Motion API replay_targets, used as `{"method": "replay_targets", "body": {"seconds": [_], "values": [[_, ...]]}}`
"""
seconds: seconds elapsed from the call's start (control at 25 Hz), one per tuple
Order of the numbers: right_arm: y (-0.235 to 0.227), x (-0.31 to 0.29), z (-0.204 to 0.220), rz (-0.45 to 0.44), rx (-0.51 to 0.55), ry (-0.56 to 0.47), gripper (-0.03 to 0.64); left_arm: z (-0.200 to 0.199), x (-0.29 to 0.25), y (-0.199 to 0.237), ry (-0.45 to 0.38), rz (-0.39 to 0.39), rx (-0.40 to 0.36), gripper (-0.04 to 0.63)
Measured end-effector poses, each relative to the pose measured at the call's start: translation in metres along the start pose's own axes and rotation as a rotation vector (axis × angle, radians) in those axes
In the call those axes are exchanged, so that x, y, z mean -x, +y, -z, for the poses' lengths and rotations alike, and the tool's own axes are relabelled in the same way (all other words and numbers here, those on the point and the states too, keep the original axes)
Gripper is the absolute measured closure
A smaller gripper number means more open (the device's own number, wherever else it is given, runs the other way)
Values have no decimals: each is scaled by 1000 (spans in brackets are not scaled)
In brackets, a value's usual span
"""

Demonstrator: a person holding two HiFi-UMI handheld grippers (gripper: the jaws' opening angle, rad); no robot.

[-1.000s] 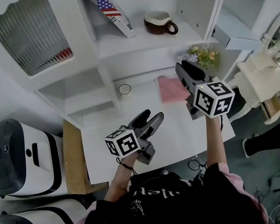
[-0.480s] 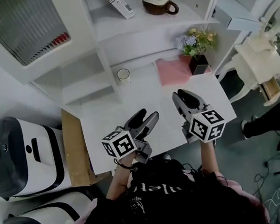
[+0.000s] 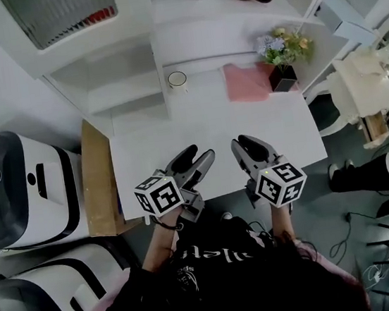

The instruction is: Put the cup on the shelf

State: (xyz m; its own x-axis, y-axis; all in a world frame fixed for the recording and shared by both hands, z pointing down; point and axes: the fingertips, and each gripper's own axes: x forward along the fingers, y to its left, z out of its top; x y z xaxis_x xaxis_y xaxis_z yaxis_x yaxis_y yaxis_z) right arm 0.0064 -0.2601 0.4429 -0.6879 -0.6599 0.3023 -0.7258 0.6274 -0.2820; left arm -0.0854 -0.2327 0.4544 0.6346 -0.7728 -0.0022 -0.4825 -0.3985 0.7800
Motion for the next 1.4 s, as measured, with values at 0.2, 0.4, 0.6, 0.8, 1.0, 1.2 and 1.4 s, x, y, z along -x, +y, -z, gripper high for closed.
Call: {"method": "replay_targets", "body": {"seconds": [0.2,0.4,0.6,0.8,1.0,1.2,1.4], "values": [[22,0,9,-77,16,28,526,3,13,-6,-36,-29,-16,278],[38,13,19,-149,24,41,543,9,24,-17,-81,-63,-37,293],[51,44,27,-224,29,40,551,30,33,-42,-118,-90,-59,315],[60,78,38,-282,40,41,552,56,45,-63,-157,-152,-92,396],[62,114,52,-317,35,41,552,84,57,-80,-184,-209,-112,473],[64,142,66,-331,28,45,552,113,62,-97,-180,-228,-130,529],[62,161,81,-344,25,57,554,137,65,-112,-166,-239,-159,552]]}}
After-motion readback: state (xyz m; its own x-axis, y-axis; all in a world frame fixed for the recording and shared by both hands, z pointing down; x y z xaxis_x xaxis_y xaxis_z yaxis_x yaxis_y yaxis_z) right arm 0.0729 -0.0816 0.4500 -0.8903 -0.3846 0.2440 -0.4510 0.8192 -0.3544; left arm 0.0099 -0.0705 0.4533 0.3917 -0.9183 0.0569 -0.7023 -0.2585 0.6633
